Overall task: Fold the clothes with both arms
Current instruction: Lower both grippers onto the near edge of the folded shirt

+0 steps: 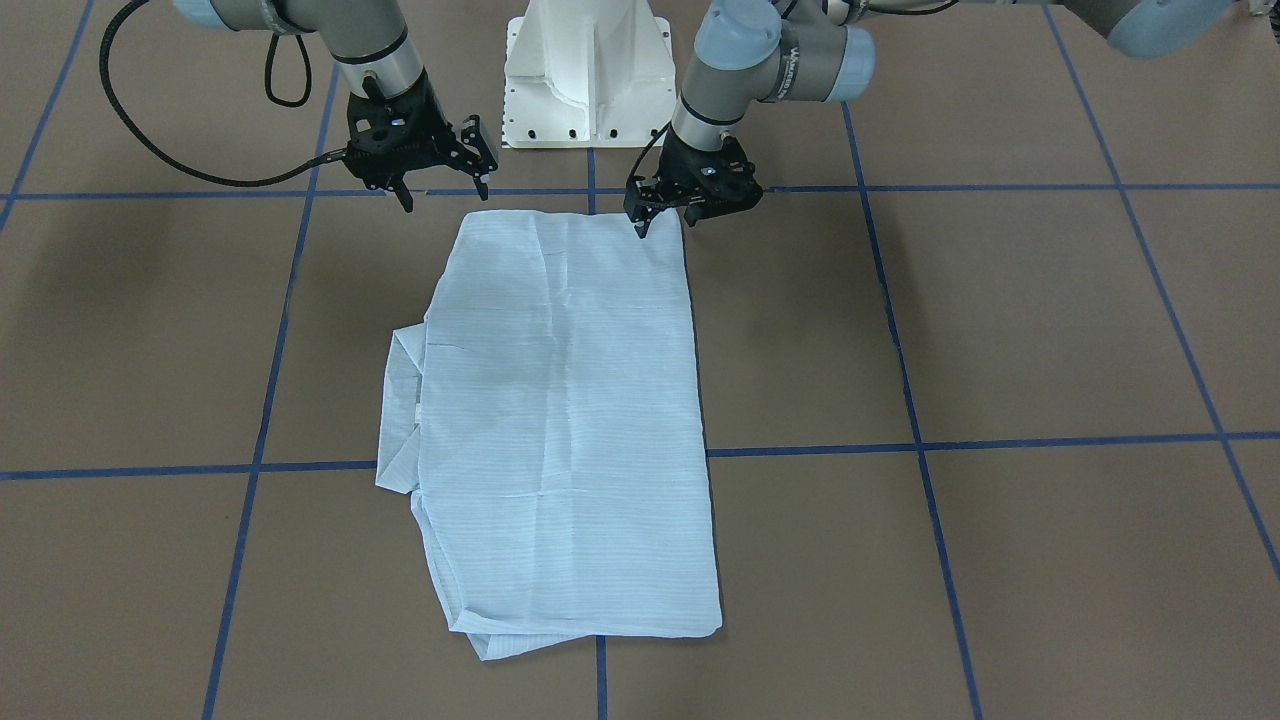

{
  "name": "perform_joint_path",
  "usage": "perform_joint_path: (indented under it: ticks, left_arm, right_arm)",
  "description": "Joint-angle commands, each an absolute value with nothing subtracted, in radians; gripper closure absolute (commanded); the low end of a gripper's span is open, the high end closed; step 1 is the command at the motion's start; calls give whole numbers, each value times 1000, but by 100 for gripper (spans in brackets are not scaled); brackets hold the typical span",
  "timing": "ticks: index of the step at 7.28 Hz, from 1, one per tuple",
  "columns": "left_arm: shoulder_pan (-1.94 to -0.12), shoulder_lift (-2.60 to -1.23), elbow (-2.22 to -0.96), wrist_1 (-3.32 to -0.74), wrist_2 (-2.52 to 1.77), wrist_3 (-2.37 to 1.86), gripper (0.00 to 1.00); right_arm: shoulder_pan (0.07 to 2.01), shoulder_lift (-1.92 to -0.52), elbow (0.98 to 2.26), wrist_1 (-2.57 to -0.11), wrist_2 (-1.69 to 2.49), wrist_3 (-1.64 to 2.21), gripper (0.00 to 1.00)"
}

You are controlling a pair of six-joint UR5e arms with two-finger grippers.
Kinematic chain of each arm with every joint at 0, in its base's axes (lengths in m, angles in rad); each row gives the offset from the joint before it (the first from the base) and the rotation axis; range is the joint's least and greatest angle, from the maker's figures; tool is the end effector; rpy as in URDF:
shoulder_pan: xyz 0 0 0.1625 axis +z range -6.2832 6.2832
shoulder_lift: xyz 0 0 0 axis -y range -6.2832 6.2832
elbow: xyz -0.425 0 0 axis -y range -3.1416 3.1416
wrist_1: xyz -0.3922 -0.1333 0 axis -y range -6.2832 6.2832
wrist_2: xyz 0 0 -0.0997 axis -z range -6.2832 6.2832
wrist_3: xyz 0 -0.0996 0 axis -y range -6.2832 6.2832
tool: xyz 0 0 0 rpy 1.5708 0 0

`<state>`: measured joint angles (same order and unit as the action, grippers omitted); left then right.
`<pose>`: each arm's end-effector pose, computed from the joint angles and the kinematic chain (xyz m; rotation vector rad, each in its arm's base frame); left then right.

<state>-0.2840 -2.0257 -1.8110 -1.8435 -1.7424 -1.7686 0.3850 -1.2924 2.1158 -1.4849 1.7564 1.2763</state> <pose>0.5677 -0.2868 0.2666 -0.1169 0.9768 -0.3596 -0.4405 -0.3025 0.2649 0.1393 -0.9120 -0.0004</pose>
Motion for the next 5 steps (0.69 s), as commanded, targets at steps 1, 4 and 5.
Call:
perform_joint_path:
  ticks: [1, 4, 5]
  left_arm:
    - [-267, -2025, -1804, -1839, -1743, -1769, 28]
    - [-265, -2026, -1810, -1820, -1744, -1769, 53]
    - [-265, -2028, -1821, -1804, -1746, -1769, 65]
  right_arm:
    - [385, -1293, 2115, -1485, 1756, 1276, 0]
    - [387, -1293, 2115, -1485, 1755, 1276, 0]
    - [385, -1293, 2115, -1485, 1756, 1276, 0]
